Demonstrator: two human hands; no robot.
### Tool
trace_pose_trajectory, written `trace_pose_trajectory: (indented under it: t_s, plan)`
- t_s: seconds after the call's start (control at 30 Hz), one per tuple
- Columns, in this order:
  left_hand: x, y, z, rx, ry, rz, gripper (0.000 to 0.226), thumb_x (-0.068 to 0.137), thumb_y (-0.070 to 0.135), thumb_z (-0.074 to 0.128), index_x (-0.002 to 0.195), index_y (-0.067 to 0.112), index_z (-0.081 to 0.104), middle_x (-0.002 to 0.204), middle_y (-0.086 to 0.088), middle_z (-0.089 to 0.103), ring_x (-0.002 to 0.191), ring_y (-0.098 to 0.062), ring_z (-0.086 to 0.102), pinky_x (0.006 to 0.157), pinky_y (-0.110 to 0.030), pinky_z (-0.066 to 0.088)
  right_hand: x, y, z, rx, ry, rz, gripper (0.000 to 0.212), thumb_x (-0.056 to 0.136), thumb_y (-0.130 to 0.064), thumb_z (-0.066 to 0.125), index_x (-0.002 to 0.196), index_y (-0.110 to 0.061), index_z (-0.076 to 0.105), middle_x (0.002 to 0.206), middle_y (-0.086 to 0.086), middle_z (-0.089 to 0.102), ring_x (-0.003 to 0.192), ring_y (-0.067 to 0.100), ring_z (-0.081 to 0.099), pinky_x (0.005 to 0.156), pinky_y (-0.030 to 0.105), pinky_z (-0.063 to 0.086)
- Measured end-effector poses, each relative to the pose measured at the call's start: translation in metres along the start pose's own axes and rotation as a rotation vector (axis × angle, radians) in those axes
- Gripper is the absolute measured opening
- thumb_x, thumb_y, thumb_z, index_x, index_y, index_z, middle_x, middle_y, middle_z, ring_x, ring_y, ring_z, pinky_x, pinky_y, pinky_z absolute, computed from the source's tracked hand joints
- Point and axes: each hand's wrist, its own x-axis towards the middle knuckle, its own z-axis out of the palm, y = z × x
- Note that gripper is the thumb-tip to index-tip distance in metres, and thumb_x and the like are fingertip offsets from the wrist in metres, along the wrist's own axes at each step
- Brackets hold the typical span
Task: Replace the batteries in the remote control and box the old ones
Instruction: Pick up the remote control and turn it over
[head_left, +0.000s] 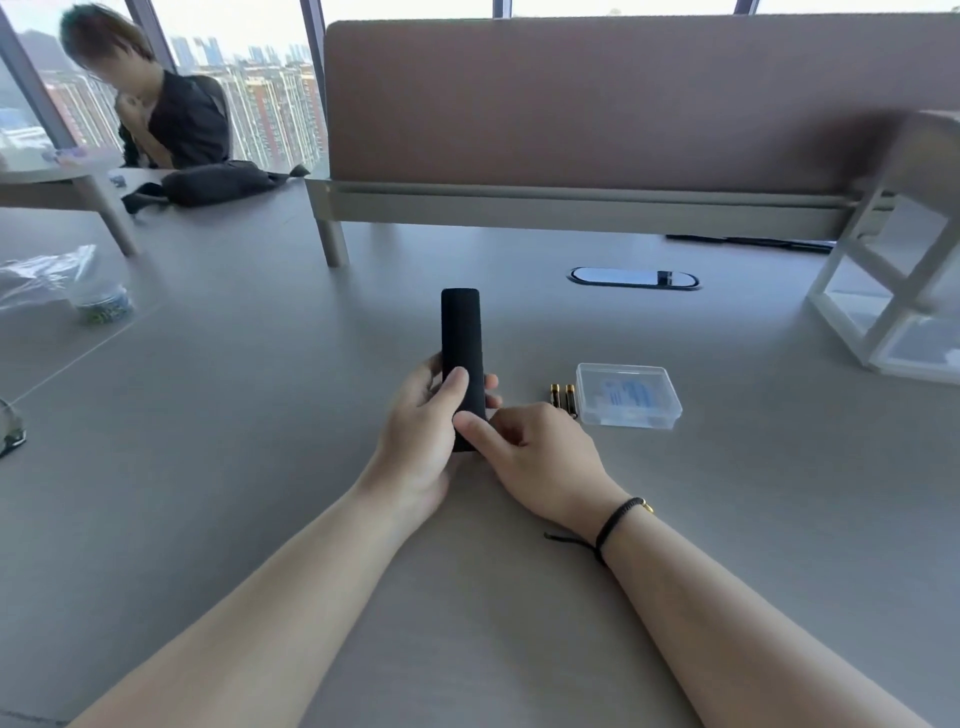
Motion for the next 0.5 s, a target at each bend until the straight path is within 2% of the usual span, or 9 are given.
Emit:
trace_pose_trajectory:
  t_s: [0.1,0.2,0.33,0.4,0.5]
  plan:
    - [0.0,0.0,0.0,-0.112,-0.062,-0.036,0.025,0.103,0.018,0.045,0.124,0.012,0.056,0.102,-0.007,0.071,0.086,-0.02,0.069,0.065,-0.034,0.056,0.005,0.004,0.001,0.025,-0.025,-0.036,0.06,0.093,-0.059,0.049,0.053,-0.015,0.037,0.047,0.0,0.041,0.049,0.017,0.039,0.052,0.032,0.032]
    - [-0.001,0.0,0.0,-0.086,-0.129,-0.058,0.029,0.102,0.025,0.047,0.124,0.01,0.056,0.111,-0.004,0.073,0.088,-0.021,0.07,0.055,-0.035,0.052,0.006,0.009,-0.001,0.174,-0.061,-0.064,0.055,0.095,-0.054,0.05,0.059,-0.012,0.051,0.049,-0.001,0.053,0.047,0.012,0.044,0.055,0.033,0.04]
    - [-0.004,0.001,0.004,0.031,-0.176,-0.053,0.032,0.099,0.033,0.048,0.108,0.007,0.065,0.106,-0.01,0.075,0.07,-0.025,0.066,0.046,-0.032,0.042,0.002,0.008,-0.013,0.406,-0.117,-0.091,0.042,0.101,-0.037,0.052,0.064,-0.018,0.058,0.052,-0.007,0.061,0.043,0.002,0.046,0.053,0.021,0.038]
    - [-0.005,0.0,0.006,0.061,-0.174,-0.021,0.039,0.096,0.038,0.049,0.1,0.006,0.07,0.101,-0.018,0.074,0.062,-0.028,0.063,0.045,-0.031,0.042,0.0,0.007,-0.015,0.452,-0.13,-0.121,0.037,0.103,-0.03,0.05,0.073,-0.012,0.063,0.057,-0.004,0.062,0.044,0.0,0.049,0.054,0.013,0.037]
    - [-0.005,0.0,0.006,0.08,-0.149,0.007,0.047,0.098,0.04,0.047,0.089,0.002,0.073,0.094,-0.03,0.069,0.057,-0.03,0.06,0.043,-0.03,0.041,-0.001,0.007,-0.013,0.434,-0.148,-0.119,0.041,0.103,-0.032,0.049,0.083,-0.003,0.068,0.06,-0.002,0.064,0.045,-0.001,0.049,0.055,0.014,0.036]
